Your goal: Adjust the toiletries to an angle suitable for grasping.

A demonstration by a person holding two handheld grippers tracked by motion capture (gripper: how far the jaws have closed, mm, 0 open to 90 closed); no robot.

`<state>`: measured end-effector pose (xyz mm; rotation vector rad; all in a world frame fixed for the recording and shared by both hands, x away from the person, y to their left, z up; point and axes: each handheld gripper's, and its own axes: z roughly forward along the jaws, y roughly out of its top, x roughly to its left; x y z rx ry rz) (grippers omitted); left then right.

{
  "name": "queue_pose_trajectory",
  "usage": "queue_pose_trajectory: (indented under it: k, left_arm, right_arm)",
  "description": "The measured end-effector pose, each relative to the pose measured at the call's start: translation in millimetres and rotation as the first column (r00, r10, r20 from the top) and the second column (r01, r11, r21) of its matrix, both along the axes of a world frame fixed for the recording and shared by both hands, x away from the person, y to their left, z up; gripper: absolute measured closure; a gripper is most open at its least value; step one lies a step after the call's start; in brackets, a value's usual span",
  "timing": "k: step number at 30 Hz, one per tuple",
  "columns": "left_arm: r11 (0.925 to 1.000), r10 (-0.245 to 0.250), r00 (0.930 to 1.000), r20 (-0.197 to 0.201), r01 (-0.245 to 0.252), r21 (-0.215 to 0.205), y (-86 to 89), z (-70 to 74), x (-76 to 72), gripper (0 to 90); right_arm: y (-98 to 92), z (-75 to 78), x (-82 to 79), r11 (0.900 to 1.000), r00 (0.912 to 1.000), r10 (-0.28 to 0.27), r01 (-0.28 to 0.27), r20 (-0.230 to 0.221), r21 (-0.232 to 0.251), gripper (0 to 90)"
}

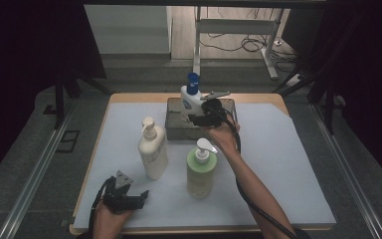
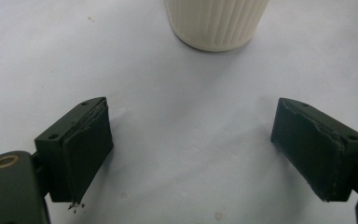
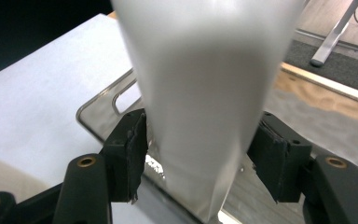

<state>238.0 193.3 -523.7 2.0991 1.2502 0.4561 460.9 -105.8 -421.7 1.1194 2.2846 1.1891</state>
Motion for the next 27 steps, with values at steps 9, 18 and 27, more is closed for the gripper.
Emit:
queue_pose_trajectory:
  k: [9,18,27]
  left_arm:
    - [1.0000,0.000,1.0000,0.000,0.000,-0.001,0.0,-0.1,0.1,11.9]
    - [1.0000,0.000,1.0000,0.000,0.000,-0.001,0.0,-0.1,0.0,11.9]
    - [1.0000,0.000,1.0000,0.000,0.000,-0.001,0.0,-0.1,0.0,11.9]
  right_arm:
    - [-13.8,-1.5,-13.3,0.999,0.9994,0.013,-0.014,-0.032,-0.031,48.3]
    - [-30.5,-0.9,-18.8,0.999,0.9990,0.025,-0.026,-0.038,-0.031,71.2]
    - [-39.9,-4.6,-7.0,0.998,0.9987,-0.047,0.046,-0.021,-0.049,89.7]
